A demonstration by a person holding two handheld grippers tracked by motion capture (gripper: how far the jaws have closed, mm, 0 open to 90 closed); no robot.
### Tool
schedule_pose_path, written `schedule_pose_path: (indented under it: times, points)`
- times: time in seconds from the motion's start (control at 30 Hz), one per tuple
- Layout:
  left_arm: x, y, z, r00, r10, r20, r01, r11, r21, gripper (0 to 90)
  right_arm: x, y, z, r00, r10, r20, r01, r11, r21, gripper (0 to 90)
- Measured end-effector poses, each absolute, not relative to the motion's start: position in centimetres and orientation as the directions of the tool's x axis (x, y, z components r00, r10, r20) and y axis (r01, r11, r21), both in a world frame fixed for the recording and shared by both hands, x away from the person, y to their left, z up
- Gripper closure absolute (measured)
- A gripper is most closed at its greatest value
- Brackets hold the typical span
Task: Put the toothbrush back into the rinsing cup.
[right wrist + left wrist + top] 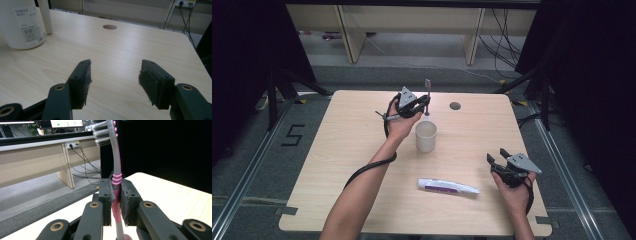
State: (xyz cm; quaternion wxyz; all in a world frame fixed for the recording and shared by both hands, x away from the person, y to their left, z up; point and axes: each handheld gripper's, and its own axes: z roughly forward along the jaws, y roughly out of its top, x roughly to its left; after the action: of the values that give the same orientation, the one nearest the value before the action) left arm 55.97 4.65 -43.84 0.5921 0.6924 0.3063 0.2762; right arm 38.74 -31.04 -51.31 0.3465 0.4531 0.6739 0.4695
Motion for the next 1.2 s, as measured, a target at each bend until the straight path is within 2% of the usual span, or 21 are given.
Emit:
schedule_pose_path:
  times: [0.3, 0.37, 0.4, 1.2]
  points:
    - [55.9, 4.7, -44.3, 0.665, 0.747, 0.022, 0.109, -0.126, 0.986, 79.5, 38.8, -31.0, -51.3, -0.358, 0.933, -0.037, 0.295, 0.15, 0.944, 42.7]
    - [55.8, 4.7, -44.4, 0.666, 0.746, 0.022, 0.111, -0.128, 0.985, 79.5, 39.0, -31.1, -51.3, -0.354, 0.933, -0.072, 0.264, 0.173, 0.949, 42.7]
    - [55.8, 4.7, -44.4, 0.666, 0.745, 0.024, 0.112, -0.131, 0.985, 79.5, 38.8, -31.0, -51.3, -0.354, 0.934, -0.053, 0.285, 0.162, 0.945, 42.7]
    - [55.7, 4.8, -45.2, 0.675, 0.737, 0.03, 0.14, -0.168, 0.976, 79.3, 38.9, -31.0, -51.3, -0.363, 0.93, -0.06, 0.284, 0.172, 0.943, 42.7]
